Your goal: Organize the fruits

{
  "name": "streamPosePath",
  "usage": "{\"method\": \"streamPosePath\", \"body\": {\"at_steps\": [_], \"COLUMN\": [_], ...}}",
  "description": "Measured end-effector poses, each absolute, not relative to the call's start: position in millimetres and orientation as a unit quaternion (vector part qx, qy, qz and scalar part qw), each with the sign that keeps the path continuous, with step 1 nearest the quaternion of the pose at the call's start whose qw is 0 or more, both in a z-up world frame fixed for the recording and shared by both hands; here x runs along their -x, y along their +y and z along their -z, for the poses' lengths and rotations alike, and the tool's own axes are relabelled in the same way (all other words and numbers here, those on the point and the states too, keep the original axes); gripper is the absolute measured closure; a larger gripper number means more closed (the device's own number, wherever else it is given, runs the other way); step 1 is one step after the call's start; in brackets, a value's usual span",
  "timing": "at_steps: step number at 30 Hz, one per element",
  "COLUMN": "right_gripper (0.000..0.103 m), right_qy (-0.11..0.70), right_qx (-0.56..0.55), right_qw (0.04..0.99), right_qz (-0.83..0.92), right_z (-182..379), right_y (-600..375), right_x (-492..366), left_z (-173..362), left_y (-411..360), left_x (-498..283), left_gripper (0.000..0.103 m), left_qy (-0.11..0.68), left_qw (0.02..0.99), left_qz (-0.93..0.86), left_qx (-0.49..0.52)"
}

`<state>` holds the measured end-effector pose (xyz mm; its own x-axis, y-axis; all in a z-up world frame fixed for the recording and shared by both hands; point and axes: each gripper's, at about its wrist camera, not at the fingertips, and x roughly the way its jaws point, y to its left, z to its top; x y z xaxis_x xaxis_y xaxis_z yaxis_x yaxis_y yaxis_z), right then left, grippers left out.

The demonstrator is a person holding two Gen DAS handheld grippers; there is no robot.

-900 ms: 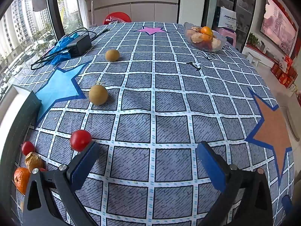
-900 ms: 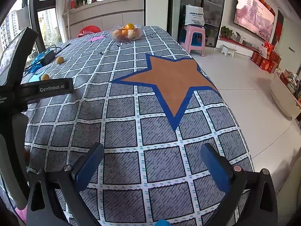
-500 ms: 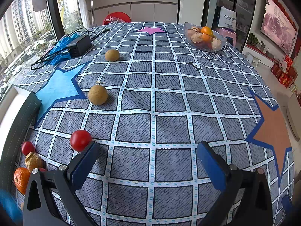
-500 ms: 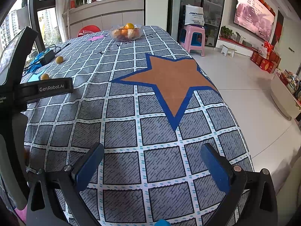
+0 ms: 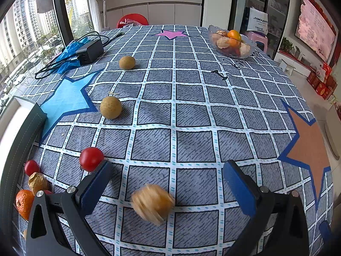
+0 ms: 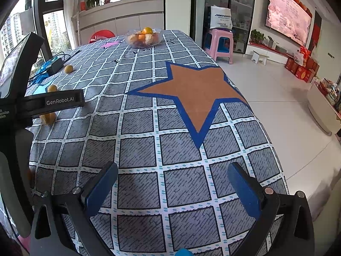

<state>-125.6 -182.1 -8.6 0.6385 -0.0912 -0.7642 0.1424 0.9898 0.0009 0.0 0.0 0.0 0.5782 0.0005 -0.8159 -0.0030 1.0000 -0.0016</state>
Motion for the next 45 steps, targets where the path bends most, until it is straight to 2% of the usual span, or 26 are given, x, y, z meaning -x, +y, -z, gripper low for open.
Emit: {"method": "streamPosePath", "body": {"at_steps": [14,22,24,33,42,45], "right_gripper": [0.0,0.0,0.0,0.0,0.0,0.0], "right_qy": [0.417,0.418,0.419,0.423,0.425,0.425], "right_qx": [-0.038,-0.034,-0.033,-0.025,-0.023,-0.025], "right_qw": [0.906,0.906,0.905,0.903,0.903,0.902], "right_qz": [0.061,0.061,0.061,0.066,0.068,0.072], "right_z": [7,7,7,9,10,10], "right_y": [-183,-184,-183,-179,-180,-180], "right_x": [127,129,128,123,122,123], "left_z": [-1,-7,-7,-6,-75,-79], "left_y": [-10,-10,-9,-2,59,89], "left_x": [-6,-15,-19,-2,82,100], "left_gripper": [0.0,0.0,0.0,0.0,0.0,0.0], "left_qy": [0.461,0.583,0.589,0.561,0.432,0.409], "left_qw": [0.886,0.804,0.799,0.817,0.889,0.901], "left_qz": [0.041,0.098,0.104,0.112,0.143,0.143], "left_qx": [-0.019,-0.062,-0.061,-0.077,-0.045,-0.028]}}
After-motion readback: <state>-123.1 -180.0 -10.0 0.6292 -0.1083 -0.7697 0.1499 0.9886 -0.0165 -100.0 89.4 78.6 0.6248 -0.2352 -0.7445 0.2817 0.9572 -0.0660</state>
